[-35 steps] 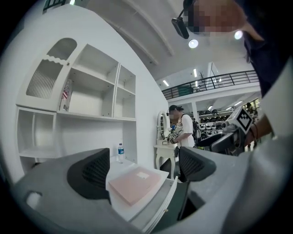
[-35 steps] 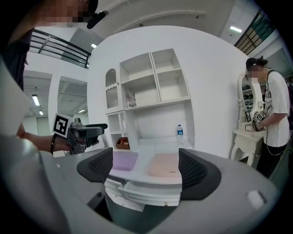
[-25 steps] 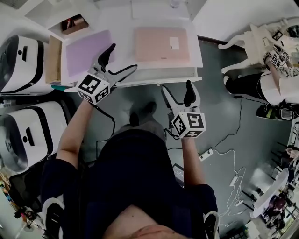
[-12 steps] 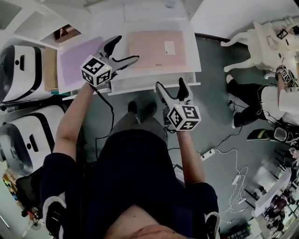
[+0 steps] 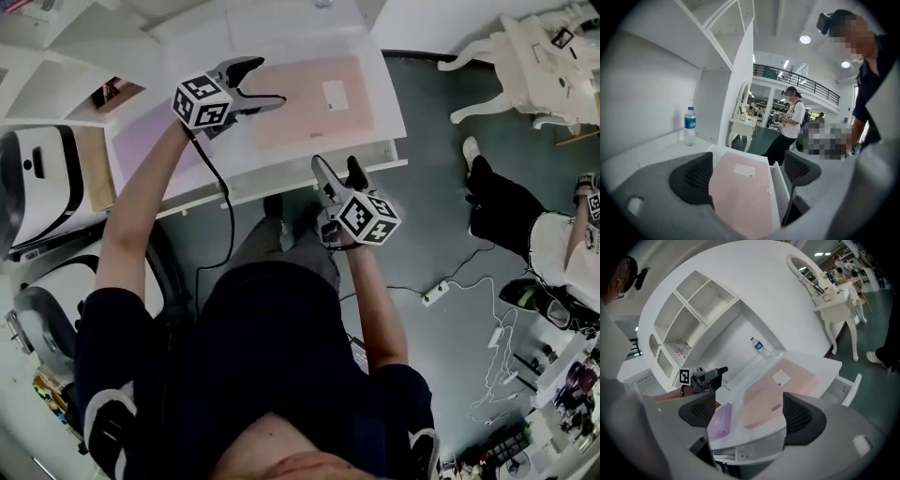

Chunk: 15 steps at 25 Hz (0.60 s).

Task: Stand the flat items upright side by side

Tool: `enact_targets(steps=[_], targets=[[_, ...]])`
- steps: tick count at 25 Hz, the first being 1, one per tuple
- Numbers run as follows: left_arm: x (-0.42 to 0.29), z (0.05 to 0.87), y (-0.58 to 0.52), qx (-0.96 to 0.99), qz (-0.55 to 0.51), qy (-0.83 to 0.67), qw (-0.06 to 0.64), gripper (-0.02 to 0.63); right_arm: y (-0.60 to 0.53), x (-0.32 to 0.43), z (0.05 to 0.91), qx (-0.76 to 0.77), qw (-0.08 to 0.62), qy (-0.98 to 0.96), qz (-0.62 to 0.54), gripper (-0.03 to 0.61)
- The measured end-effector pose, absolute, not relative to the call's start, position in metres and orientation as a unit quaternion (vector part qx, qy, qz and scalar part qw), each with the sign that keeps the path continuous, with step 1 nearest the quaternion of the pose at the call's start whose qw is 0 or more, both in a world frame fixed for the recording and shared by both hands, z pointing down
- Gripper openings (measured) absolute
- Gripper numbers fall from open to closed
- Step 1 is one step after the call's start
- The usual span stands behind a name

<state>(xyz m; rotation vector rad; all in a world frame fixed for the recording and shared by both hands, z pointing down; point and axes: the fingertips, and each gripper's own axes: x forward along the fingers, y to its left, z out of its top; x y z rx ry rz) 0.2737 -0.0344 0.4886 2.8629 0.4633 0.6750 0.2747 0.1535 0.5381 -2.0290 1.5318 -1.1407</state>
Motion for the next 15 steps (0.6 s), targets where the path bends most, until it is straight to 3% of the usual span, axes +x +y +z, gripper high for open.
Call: enact_targets(steps=[15], targets=[[0.332,0.593,-0.075,0.889,0.362,0.262,0.099,0.482,0.114,0.291,0.61,-0.701,0.295,0.448,-0.47,0.448]])
